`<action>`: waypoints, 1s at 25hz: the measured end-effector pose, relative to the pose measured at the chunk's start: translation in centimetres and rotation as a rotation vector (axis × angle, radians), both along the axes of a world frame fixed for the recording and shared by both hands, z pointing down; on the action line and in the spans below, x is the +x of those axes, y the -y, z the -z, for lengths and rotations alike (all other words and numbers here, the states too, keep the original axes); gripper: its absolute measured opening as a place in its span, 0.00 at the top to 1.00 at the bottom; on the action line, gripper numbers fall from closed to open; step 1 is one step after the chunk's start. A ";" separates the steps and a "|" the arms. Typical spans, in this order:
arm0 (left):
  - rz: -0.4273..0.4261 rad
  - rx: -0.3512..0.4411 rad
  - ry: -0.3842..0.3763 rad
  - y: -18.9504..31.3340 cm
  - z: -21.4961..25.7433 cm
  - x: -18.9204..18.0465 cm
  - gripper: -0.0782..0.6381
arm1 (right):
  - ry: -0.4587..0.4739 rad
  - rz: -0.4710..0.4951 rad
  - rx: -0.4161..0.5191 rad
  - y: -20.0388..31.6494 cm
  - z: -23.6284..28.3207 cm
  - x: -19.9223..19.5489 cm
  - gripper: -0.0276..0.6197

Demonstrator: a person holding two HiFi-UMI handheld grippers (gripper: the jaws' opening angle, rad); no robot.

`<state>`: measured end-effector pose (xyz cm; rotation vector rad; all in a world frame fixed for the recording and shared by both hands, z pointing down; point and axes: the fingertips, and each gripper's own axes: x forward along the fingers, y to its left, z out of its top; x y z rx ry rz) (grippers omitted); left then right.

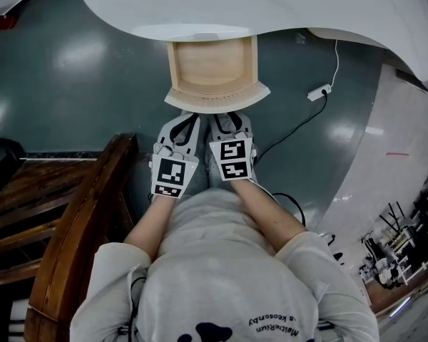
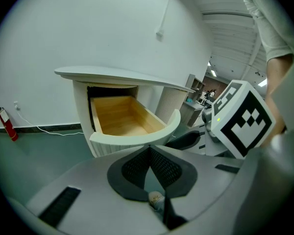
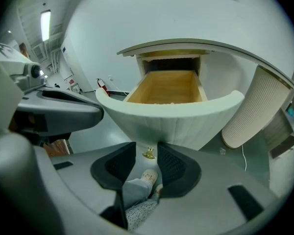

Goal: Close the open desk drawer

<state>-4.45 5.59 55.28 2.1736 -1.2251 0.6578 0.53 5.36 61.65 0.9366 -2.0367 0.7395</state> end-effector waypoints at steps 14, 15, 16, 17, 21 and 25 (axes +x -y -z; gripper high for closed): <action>-0.005 -0.006 -0.016 0.3 -1.4 -0.3 0.88 | -0.011 -0.067 -0.062 0.3 -3.2 0.0 0.76; -0.005 -0.006 -0.016 0.3 -1.5 -0.4 0.88 | -0.008 -0.070 -0.065 0.3 -3.3 -0.2 0.76; -0.005 -0.006 -0.016 0.2 -1.6 -0.4 0.88 | -0.007 -0.075 -0.067 0.3 -3.4 -0.3 0.76; -0.005 -0.009 -0.016 0.1 -1.6 -0.4 0.88 | -0.005 -0.080 -0.071 0.2 -3.5 -0.3 0.76; 0.001 -0.017 -0.016 0.1 -1.8 -0.4 0.88 | -0.001 -0.108 -0.094 0.1 -3.9 -0.1 0.76; 0.008 -0.019 -0.014 0.1 -1.9 -0.4 0.88 | 0.021 -0.119 -0.109 0.3 -4.1 0.0 0.76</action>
